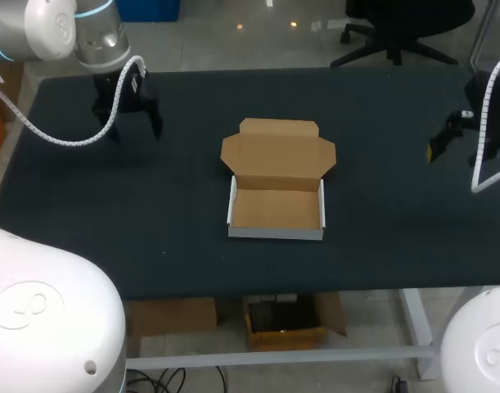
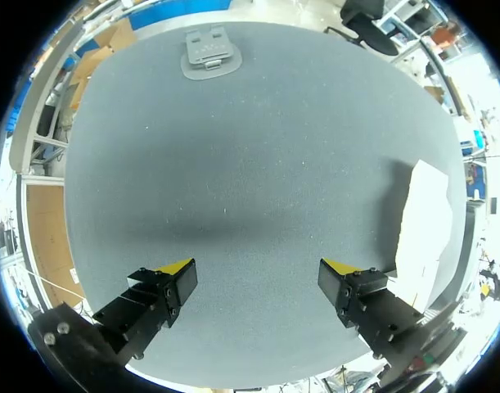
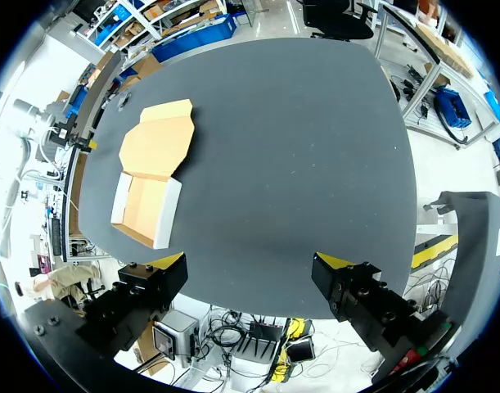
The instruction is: Assemble the packaging by folding the flat box into shape, placing the metal phone stand inside, and closing the box properly
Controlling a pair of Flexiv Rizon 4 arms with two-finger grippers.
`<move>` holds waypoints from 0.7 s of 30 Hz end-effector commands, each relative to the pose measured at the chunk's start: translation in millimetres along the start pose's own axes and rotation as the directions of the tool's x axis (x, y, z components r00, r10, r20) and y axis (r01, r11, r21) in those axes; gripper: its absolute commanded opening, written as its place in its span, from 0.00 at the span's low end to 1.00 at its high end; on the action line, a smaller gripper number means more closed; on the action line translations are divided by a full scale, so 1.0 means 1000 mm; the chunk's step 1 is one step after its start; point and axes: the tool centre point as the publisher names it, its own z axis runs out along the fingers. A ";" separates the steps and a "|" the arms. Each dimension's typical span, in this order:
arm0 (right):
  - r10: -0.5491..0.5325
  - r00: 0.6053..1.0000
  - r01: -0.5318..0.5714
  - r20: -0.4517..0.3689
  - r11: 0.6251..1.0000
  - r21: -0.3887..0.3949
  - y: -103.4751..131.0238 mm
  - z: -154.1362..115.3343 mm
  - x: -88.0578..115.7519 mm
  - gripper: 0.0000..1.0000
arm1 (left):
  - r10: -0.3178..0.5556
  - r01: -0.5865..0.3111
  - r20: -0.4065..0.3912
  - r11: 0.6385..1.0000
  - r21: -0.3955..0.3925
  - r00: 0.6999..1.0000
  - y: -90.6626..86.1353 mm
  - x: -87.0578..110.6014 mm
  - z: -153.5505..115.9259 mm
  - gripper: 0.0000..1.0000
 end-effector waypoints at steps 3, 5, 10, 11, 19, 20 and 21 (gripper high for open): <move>0.000 1.000 0.000 0.000 1.000 0.003 0.000 -0.001 0.000 1.00 | 0.000 0.000 0.003 1.000 -0.004 1.000 -0.001 0.000 -0.001 1.00; 0.000 1.000 0.000 0.000 1.000 0.003 0.000 -0.001 0.000 1.00 | -0.002 0.002 0.007 1.000 -0.006 1.000 -0.001 -0.001 0.000 1.00; 0.000 1.000 0.000 0.000 1.000 0.003 0.000 -0.001 0.000 1.00 | 0.001 -0.001 0.006 1.000 -0.012 1.000 -0.002 -0.003 0.004 1.00; 0.000 1.000 0.000 0.000 1.000 0.003 0.000 -0.001 0.000 1.00 | -0.002 0.002 0.016 1.000 -0.013 1.000 -0.002 -0.002 0.005 1.00; 0.000 1.000 0.000 0.000 1.000 0.003 0.000 -0.001 0.000 1.00 | -0.011 0.011 0.047 1.000 -0.005 0.999 -0.016 -0.001 0.009 1.00; 0.000 1.000 0.000 0.000 1.000 0.003 0.000 -0.001 0.000 1.00 | -0.012 0.012 0.049 1.000 -0.003 0.999 -0.018 -0.001 0.009 1.00; 0.000 1.000 0.000 0.000 1.000 0.003 0.000 -0.001 0.000 1.00 | -0.014 0.014 0.055 1.000 0.001 0.998 -0.020 0.000 0.010 1.00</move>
